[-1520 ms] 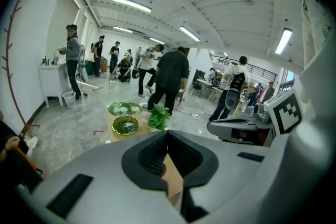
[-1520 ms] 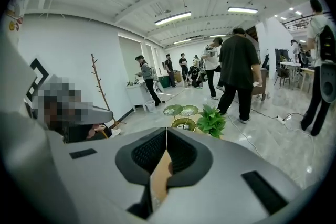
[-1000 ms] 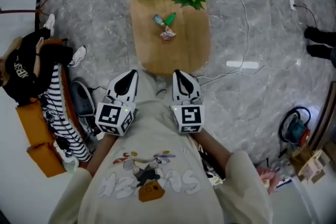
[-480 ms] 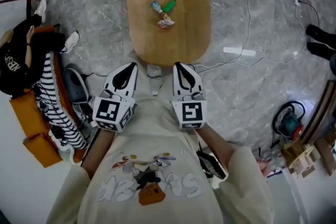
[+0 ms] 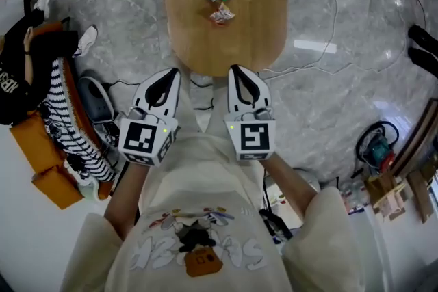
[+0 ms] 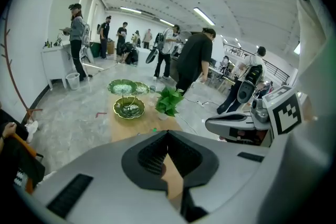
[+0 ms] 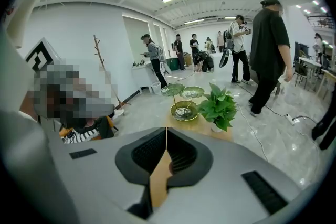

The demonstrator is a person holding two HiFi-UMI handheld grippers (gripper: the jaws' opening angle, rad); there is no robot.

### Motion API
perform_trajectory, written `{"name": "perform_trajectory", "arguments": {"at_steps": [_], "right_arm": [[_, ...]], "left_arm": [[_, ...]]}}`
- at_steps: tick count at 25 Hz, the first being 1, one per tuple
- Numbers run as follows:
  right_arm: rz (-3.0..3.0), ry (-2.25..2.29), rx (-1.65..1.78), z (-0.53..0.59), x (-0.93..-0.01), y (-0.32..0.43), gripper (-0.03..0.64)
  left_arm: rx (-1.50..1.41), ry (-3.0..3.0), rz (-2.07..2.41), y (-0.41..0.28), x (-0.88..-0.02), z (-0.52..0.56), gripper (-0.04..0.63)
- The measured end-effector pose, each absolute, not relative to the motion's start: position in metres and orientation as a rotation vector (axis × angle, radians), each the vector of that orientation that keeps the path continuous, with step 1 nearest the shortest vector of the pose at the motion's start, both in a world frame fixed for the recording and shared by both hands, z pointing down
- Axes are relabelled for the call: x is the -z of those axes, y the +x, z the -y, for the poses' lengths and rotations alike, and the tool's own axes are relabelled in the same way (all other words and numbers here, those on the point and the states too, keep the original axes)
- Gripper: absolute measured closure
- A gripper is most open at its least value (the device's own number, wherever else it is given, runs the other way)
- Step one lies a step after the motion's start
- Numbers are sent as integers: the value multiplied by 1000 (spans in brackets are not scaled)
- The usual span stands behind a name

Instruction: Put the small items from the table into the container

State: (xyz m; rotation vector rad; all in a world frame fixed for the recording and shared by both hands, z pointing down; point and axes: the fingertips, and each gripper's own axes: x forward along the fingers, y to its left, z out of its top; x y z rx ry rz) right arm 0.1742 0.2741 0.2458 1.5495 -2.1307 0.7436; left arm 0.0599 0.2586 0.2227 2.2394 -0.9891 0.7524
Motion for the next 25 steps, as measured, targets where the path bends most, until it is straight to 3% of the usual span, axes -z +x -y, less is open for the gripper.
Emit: {"name": "perform_trajectory", "arguments": {"at_steps": [25], "right_arm": [[2081, 1496, -785, -234, -350, 145, 604]], "left_arm": [[-742, 2165, 942, 54, -318, -245, 586]]}}
